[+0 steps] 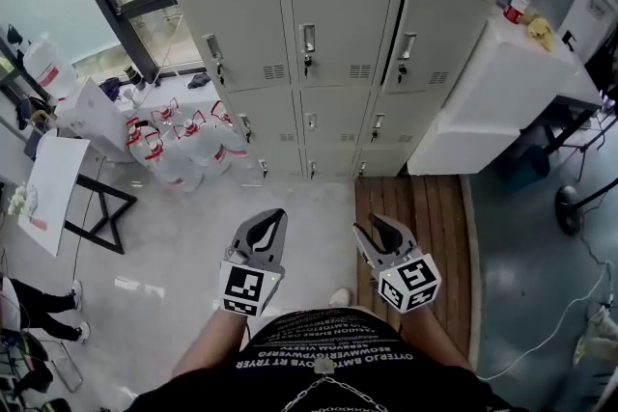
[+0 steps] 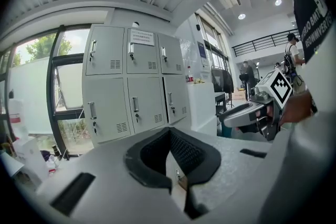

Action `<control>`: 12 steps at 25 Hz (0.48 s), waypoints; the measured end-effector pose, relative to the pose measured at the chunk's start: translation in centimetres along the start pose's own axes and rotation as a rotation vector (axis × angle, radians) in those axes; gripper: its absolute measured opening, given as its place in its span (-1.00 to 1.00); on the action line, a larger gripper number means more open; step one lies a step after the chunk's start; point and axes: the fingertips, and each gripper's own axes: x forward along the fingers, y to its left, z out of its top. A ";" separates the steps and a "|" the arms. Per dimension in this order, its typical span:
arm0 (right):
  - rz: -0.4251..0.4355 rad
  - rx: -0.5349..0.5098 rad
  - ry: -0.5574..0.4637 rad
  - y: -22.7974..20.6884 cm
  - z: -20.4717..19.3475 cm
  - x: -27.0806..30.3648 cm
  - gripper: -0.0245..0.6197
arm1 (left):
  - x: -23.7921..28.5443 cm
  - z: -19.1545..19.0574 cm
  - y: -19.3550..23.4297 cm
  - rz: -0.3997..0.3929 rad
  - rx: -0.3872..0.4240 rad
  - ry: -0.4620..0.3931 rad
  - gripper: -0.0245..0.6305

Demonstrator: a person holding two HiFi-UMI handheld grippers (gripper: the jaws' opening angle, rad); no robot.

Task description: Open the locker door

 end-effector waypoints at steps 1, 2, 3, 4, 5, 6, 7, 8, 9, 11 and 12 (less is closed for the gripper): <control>0.006 0.000 -0.001 -0.6 0.1 0.0 -0.54 | 0.5 0.2 -0.1 0.010 0.001 -0.002 -0.95; 0.011 -0.002 -0.002 -1.2 0.1 -0.1 -0.53 | 1.0 0.5 -0.3 0.020 0.002 -0.006 -0.95; 0.015 -0.005 -0.002 -1.7 0.2 -0.1 -0.53 | 1.5 0.8 -0.5 0.027 0.001 -0.013 -0.95; 0.018 -0.009 -0.003 -2.3 0.4 -0.2 -0.53 | 2.0 1.2 -0.7 0.032 0.001 -0.021 -0.95; 0.021 -0.013 -0.006 -2.9 0.5 -0.3 -0.53 | 2.5 1.6 -0.9 0.034 0.001 -0.029 -0.95; 0.025 -0.015 -0.008 -3.5 0.5 -0.4 -0.53 | 3.1 1.9 -1.2 0.033 0.001 -0.035 -0.95; 0.030 -0.014 -0.010 -4.1 0.5 -0.5 -0.53 | 3.7 2.0 -1.6 0.030 0.000 -0.037 -0.95; 0.037 -0.008 -0.008 -4.7 0.3 -0.5 -0.53 | 4.2 2.1 -2.0 0.026 -0.002 -0.036 -0.95; 0.044 0.000 -0.004 -5.0 0.2 -0.5 -0.52 | 4.5 2.1 -2.3 0.021 -0.003 -0.032 -0.95; 0.057 0.007 0.008 -5.4 0.0 -0.2 -0.52 | 4.9 2.1 -2.5 0.021 -0.002 -0.024 -0.95; 0.062 0.005 0.013 -5.5 -0.1 0.1 -0.52 | 5.0 1.9 -2.4 0.028 -0.002 -0.020 -0.95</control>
